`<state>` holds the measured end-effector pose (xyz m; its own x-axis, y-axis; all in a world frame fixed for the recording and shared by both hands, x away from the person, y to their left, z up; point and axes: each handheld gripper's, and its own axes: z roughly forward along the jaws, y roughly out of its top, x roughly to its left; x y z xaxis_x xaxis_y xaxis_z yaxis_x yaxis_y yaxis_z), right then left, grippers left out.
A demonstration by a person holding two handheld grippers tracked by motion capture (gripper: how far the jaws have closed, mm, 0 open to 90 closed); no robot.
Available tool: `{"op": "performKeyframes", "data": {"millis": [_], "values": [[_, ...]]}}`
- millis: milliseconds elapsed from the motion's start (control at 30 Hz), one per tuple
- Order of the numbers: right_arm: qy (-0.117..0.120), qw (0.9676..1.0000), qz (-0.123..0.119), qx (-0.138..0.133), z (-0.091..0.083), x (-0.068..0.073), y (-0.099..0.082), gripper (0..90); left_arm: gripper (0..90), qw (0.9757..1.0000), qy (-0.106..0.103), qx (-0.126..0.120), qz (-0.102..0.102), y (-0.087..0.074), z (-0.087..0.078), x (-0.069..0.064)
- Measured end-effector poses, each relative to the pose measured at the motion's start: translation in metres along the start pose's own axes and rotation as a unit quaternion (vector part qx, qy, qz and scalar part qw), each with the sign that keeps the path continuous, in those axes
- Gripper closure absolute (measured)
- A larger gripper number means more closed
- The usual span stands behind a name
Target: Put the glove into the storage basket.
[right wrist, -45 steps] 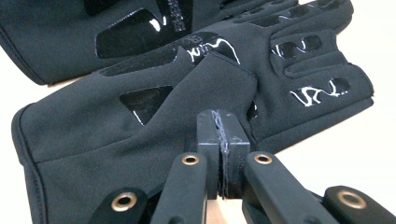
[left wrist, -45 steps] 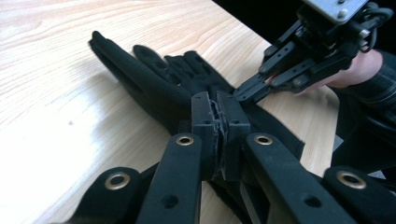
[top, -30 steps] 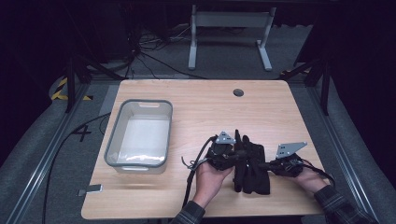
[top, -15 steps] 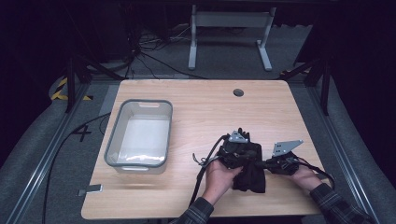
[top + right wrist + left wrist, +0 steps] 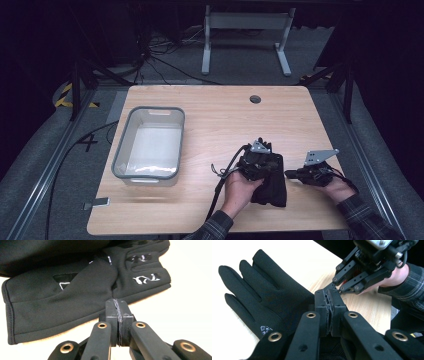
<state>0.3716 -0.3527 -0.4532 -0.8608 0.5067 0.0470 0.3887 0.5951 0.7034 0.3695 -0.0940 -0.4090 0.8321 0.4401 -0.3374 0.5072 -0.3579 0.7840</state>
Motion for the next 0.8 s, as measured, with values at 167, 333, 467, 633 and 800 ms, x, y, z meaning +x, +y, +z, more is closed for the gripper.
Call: {"op": "performKeyframes", "data": {"millis": [167, 333, 467, 633, 800], "values": [[0.006, 1.0000, -0.003, 0.006, 0.004, 0.002, 0.000, 90.0, 87.6, 1.0000, -0.002, 0.005, 0.006, 0.002, 0.005, -0.003], [0.012, 0.9999, -0.005, 0.008, 0.006, 0.003, 0.001, 90.0, 87.6, 0.9999, -0.004, 0.009, 0.006, 0.003, 0.010, -0.004], [0.014, 0.9999, -0.006, 0.007, 0.007, 0.003, 0.001, 90.0, 87.6, 0.9998, -0.007, 0.019, 0.006, 0.002, 0.017, -0.004], [0.016, 0.9998, -0.005, 0.008, 0.008, 0.004, 0.001, 90.0, 87.6, 0.9995, -0.009, 0.029, 0.010, 0.000, 0.027, -0.005], [0.014, 0.9999, -0.006, 0.009, 0.006, 0.003, 0.001, 89.9, 83.6, 0.9993, -0.022, 0.029, 0.011, -0.002, 0.034, -0.004]]}}
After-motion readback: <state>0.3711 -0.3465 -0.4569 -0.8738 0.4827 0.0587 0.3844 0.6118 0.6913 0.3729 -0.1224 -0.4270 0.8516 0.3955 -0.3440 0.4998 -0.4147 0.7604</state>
